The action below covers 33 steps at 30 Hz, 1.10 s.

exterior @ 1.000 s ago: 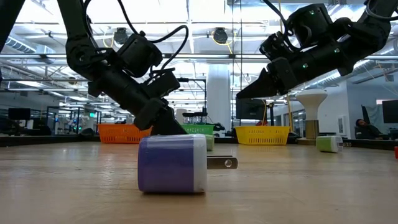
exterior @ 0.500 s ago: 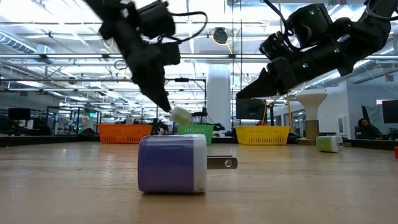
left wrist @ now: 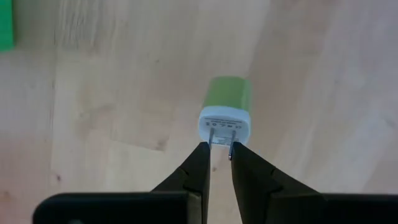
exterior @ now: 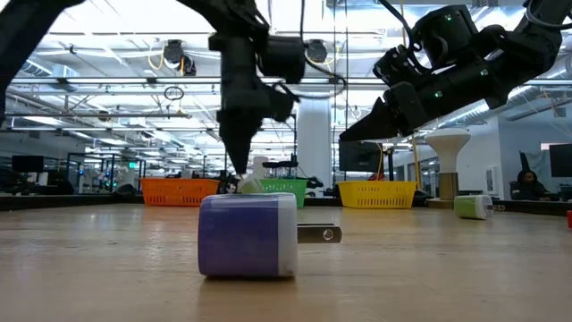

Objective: Pick & Place Office items
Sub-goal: Put the top green charger adapter into the yellow bin

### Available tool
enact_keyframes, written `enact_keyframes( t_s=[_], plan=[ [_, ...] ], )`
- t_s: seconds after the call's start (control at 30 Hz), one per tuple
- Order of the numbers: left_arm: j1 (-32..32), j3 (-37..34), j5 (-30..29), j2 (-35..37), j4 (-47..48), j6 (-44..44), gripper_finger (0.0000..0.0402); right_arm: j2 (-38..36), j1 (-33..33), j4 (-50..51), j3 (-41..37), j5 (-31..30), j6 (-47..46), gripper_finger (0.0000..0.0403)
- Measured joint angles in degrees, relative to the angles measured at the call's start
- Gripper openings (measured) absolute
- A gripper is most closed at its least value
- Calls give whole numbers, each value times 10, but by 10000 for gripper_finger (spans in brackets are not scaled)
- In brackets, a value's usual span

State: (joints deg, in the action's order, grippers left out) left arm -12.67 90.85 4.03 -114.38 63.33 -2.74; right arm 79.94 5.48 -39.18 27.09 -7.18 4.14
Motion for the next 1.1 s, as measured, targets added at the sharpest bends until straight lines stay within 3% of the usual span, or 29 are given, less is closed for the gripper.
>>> enact_keyframes(
  t_s=[0.2,0.87,1.1],
  plan=[
    [-2,29,0,-37,23,-14,51,0,0,0,0,0,1,4],
    [-3,35,-16,-37,120,-50,51,0,0,0,0,0,2,4],
    [-3,35,-16,-37,116,-53,86,0,0,0,0,0,2,4]
  ],
)
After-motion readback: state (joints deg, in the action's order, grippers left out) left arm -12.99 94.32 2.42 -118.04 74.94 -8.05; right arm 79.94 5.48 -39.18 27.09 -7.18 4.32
